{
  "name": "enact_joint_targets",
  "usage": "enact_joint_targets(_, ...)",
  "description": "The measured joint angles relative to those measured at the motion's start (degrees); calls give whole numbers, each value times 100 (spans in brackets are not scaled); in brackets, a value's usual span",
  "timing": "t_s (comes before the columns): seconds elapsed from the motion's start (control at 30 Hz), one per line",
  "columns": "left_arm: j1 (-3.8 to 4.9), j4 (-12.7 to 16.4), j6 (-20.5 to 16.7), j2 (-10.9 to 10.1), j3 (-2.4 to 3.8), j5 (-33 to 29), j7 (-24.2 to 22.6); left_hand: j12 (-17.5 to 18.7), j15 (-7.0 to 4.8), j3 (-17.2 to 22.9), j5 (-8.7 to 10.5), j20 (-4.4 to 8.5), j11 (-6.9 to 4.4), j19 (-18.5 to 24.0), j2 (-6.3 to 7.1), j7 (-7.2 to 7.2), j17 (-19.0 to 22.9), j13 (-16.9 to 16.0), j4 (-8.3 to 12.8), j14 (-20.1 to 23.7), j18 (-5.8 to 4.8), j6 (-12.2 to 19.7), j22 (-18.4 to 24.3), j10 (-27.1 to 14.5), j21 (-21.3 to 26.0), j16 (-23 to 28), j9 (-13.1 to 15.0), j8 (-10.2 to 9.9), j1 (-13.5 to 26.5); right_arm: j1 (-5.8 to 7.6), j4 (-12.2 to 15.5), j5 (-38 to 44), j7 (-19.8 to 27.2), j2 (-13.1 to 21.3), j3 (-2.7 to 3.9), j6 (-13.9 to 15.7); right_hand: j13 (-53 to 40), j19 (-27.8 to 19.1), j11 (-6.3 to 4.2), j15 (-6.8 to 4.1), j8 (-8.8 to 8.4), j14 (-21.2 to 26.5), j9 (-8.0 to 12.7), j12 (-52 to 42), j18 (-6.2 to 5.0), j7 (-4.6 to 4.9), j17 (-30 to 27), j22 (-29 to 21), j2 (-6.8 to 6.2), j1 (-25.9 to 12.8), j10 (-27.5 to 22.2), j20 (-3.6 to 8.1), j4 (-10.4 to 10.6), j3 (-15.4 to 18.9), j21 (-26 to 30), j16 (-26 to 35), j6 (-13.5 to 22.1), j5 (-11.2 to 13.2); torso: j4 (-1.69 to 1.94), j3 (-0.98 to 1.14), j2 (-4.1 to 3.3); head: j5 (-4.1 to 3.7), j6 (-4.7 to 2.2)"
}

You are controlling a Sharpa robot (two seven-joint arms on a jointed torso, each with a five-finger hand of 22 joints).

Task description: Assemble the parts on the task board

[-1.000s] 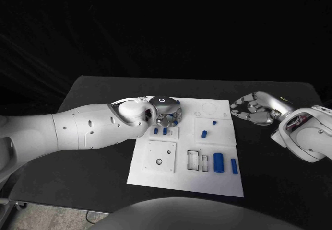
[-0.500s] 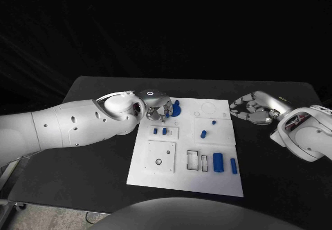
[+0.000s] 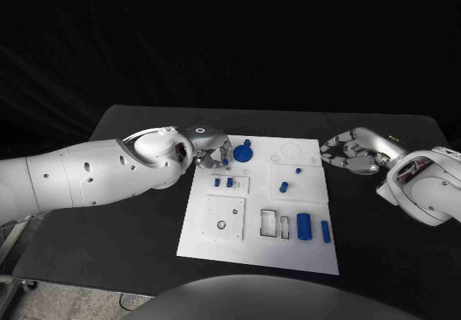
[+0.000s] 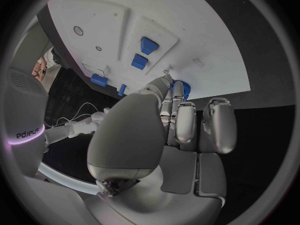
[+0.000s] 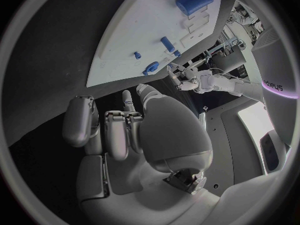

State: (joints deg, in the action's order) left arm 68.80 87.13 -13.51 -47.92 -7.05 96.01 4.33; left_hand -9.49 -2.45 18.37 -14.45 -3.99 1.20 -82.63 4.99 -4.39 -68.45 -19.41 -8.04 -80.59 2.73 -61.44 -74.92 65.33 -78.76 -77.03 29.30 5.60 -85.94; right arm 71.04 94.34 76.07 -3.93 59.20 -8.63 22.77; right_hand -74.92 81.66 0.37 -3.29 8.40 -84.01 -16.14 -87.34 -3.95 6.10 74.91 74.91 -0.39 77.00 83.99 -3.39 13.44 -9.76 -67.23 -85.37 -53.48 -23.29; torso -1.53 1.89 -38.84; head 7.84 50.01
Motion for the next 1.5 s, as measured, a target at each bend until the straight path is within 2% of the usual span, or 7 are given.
enact_joint_targets(0.6,-33,11,75,13,-30,-27,67,68,0,-1,37,20,16,21,29,1,11,51,0,0,-1,2,1,16,0,5,-40,-32,32,-8,1,0,-6,12,-1,-22,0,0,0,0,0,0,0,0,0,0,0,4,0,0,0,0,0,0,0,0,0,0,-21,0,-5,28,0)
enact_joint_targets(1.5,-78,-29,182,96,-52,-19,128,137,1,-1,64,-1,16,42,9,2,85,108,1,41,-1,5,2,16,52,52,-81,-87,57,-19,0,-1,-10,18,0,-29,-1,0,0,0,0,0,8,23,0,0,3,3,0,0,0,0,0,0,0,22,0,0,-23,2,2,21,0)
